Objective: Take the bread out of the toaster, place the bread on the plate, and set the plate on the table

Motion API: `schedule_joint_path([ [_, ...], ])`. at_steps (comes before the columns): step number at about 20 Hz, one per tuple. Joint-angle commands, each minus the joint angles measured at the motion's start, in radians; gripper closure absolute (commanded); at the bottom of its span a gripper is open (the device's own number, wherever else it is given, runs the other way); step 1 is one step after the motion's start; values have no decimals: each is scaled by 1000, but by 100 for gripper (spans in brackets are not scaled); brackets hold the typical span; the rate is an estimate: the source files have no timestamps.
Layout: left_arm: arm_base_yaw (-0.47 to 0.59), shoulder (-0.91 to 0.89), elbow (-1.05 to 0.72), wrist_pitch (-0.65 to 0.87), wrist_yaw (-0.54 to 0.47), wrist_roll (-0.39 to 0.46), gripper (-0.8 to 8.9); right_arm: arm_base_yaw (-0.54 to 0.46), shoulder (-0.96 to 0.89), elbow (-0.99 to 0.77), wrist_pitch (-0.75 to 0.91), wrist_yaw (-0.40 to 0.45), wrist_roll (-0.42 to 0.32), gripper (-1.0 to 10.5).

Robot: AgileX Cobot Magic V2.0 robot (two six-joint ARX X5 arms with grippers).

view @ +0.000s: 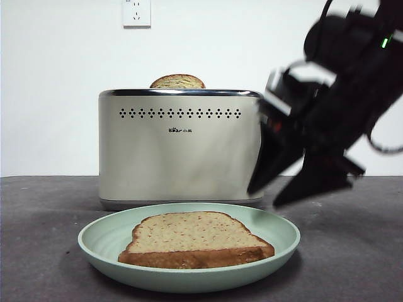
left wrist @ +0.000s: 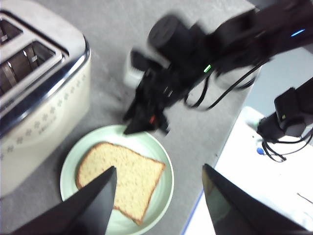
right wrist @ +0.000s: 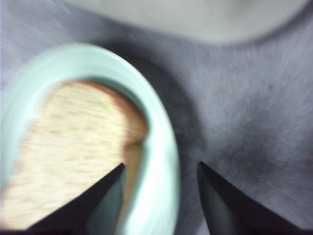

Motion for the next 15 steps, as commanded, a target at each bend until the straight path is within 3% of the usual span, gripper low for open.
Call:
schedule_joint_path([
  [1, -4, 2, 26, -4, -4, 19, 531, 8, -97, 12, -38, 14, 3, 709],
  [4, -4, 2, 26, -21, -4, 24, 531, 29, -279, 66, -201, 27, -57, 709],
  [9, -4, 2, 26, -13, -6, 26, 547, 138, -510, 220, -411, 200, -134, 726],
  [12, -4, 3, 26, -13, -9, 26, 678, 196, -575, 276, -473, 221, -136, 814],
  [14, -4, 3, 26, -14, -10, 26, 805, 225, -602, 277, -495, 221, -140, 946],
  [15, -4, 3, 26, -15, -10, 26, 806, 235, -603, 277, -508, 221, -147, 941],
])
